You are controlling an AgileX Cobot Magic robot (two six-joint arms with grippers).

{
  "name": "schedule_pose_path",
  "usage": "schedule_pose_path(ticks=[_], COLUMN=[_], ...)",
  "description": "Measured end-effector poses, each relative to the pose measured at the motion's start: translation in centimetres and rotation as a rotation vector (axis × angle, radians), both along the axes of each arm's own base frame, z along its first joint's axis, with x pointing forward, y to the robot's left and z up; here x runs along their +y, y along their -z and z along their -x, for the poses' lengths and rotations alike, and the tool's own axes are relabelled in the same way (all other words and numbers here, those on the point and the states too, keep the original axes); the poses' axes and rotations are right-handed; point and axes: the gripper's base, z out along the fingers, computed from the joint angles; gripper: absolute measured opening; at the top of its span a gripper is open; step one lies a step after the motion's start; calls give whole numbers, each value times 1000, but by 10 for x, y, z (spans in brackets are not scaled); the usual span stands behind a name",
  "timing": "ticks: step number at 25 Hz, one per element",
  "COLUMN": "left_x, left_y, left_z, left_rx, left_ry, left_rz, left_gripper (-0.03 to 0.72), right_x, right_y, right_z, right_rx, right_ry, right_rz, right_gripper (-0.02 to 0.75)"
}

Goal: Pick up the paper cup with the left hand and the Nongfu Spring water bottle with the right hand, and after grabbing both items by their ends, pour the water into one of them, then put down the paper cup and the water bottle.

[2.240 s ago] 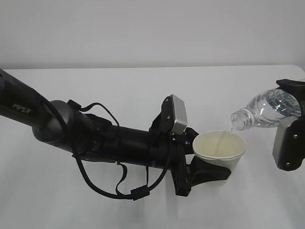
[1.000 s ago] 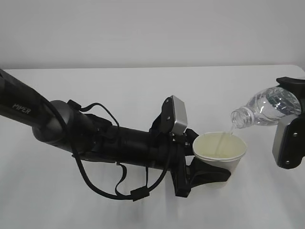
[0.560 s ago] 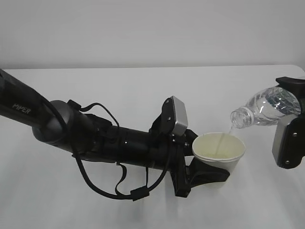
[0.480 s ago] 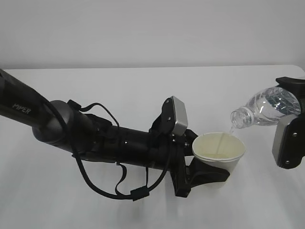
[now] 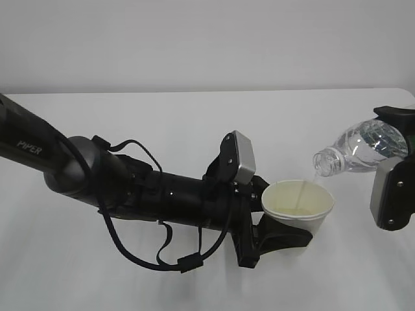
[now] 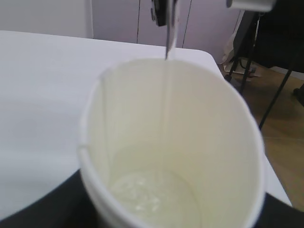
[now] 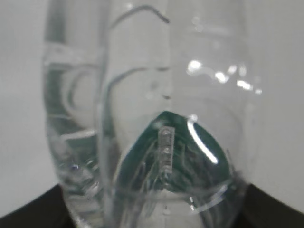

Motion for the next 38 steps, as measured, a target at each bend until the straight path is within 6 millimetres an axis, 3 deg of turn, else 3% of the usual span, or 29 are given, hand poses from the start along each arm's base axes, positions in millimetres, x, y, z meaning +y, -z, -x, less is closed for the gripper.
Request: schedule_pose_path(ticks=[38], left_x=[0], left_y=[0], left_z=[0], left_rx=[0], left_ry=[0], left_rz=[0], left_gripper=[430], right_x=[0], right_y=[0], right_z=[0], right_rx=[4], right_ry=[-2], right_rz=[19], right_gripper=[429])
